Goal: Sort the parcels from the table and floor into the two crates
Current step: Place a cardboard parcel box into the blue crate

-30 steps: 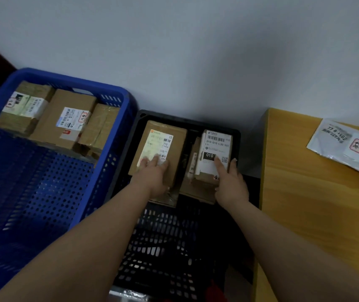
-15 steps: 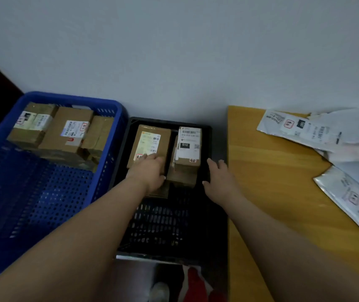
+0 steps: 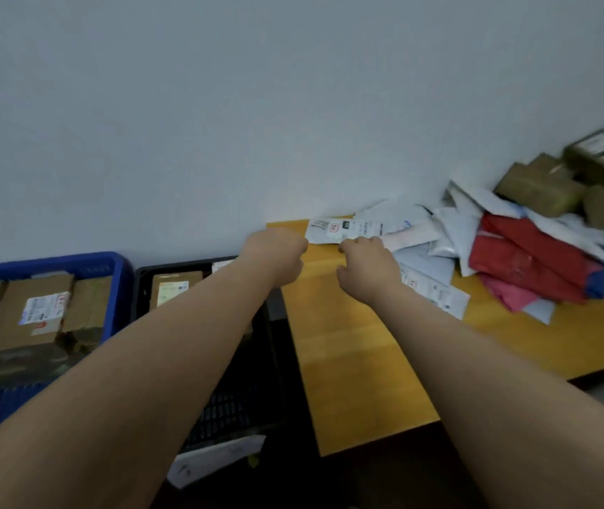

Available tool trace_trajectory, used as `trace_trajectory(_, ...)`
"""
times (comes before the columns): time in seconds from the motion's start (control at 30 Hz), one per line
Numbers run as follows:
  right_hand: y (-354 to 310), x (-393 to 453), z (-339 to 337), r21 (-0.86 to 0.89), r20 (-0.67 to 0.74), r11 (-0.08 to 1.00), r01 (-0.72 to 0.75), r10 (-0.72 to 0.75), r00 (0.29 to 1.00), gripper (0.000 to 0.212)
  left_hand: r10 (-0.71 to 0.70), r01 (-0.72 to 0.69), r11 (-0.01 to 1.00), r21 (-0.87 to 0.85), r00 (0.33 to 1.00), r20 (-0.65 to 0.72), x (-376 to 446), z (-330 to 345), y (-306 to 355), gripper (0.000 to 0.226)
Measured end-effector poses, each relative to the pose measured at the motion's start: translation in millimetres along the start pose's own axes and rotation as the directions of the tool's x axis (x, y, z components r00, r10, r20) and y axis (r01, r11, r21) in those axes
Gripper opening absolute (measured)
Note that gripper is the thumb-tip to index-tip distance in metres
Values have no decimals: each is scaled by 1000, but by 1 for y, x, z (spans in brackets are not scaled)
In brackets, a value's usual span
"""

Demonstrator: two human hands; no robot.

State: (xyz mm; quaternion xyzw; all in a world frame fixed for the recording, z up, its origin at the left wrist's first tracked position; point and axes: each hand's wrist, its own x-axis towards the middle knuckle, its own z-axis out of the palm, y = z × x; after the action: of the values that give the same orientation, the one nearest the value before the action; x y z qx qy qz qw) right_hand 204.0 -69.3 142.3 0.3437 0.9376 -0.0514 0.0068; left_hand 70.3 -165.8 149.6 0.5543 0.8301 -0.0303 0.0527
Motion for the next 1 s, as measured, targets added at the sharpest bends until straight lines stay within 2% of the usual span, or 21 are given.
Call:
trace_trajectory(0.2,72,-25,-55,-31,-126,997,-74,70,990,33,155,-140,977,158,984,-87,22,-54,88,29)
trace_trajectory(0.37,166,-72,-84,-17,-213,992,-123,116,970,32,244,-215,951,221,963,-112,37,-74,187,27)
trace_trajectory(0.57,308,-138,-102,14,-226,969,-249,245,943,31,321,-285,927,243,939,-123,65,-85,329,31)
trace_trajectory(0.7,379,-161,-109,72,-228,954,-290,299,927,30,383,-344,906,247,915,-127,88,-93,407,32)
trace_trajectory(0.87,455,-161,-97,123,-204,931,-344,363,909,28,448,-411,874,258,888,-101,129,-88,473,33)
trace_trajectory(1.0,505,-130,-81,155,-187,921,-357,382,905,28,465,-429,860,275,881,-80,182,-84,500,34)
